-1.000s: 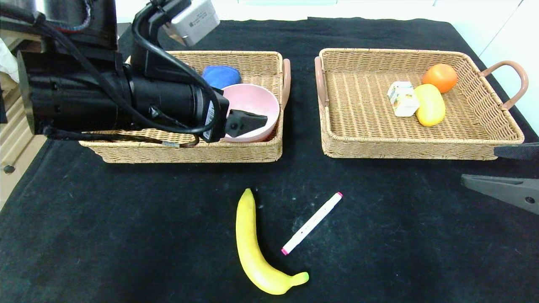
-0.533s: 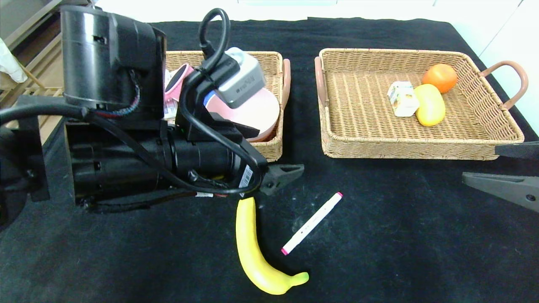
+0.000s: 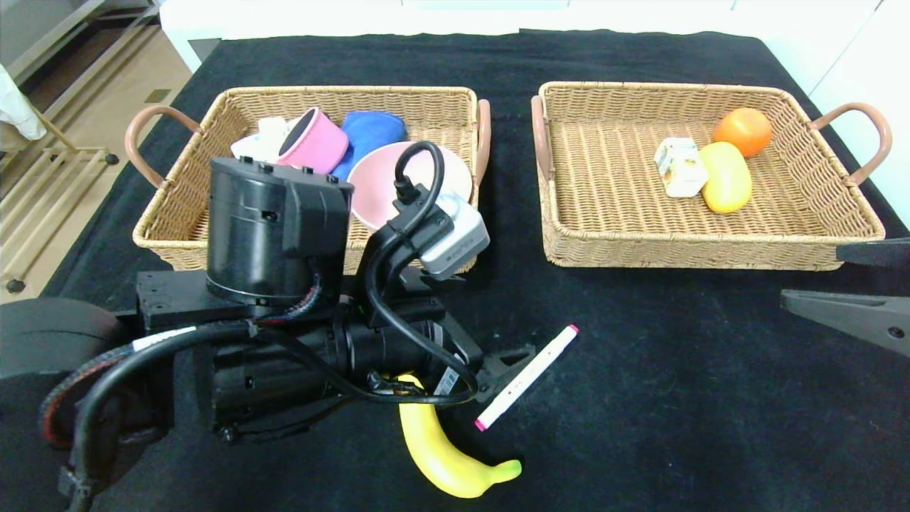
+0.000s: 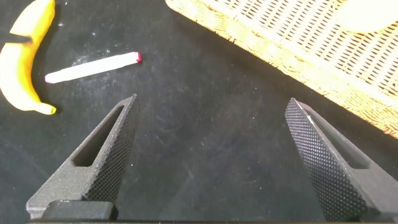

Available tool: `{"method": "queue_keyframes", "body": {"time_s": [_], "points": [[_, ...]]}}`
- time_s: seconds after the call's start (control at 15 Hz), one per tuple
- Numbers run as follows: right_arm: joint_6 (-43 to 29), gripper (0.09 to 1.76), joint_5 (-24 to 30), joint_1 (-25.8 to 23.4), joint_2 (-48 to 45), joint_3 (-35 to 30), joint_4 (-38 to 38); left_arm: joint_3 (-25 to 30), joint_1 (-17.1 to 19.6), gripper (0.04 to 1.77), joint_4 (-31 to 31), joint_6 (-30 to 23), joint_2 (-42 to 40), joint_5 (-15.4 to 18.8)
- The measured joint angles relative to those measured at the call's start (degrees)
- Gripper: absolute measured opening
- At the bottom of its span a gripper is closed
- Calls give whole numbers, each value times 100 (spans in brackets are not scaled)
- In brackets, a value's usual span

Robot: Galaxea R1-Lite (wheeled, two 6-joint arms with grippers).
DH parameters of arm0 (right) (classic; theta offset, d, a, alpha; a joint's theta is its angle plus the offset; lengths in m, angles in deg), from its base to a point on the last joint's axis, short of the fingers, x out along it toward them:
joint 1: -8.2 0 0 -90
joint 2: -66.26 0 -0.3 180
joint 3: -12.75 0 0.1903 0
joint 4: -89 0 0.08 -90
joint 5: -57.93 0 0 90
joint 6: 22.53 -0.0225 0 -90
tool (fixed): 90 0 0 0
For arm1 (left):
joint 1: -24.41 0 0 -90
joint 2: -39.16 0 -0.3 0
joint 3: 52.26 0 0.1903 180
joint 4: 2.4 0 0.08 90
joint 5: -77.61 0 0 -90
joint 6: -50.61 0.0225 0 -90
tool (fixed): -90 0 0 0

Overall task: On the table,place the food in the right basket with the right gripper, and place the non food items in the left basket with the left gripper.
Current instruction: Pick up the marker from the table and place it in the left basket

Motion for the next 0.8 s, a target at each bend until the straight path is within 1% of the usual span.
{"method": "queue_keyframes", "body": {"time_s": [0.13, 0.33, 0.47, 0.6, 0.8], "points": [[0, 171, 1, 0, 9, 9, 0, 55, -90, 171, 11, 5, 124, -6], [6, 171, 4, -7, 15, 11, -1, 151, -250, 171, 46, 49, 334, -166], [4, 171, 4, -9, 17, 5, 0, 208, -339, 171, 60, 55, 463, -173], [4, 171, 6, -11, 15, 5, 0, 265, -407, 171, 273, 60, 595, -221], [4, 171, 6, -9, 11, 9, 2, 433, -516, 172, 898, 83, 819, -405]]}}
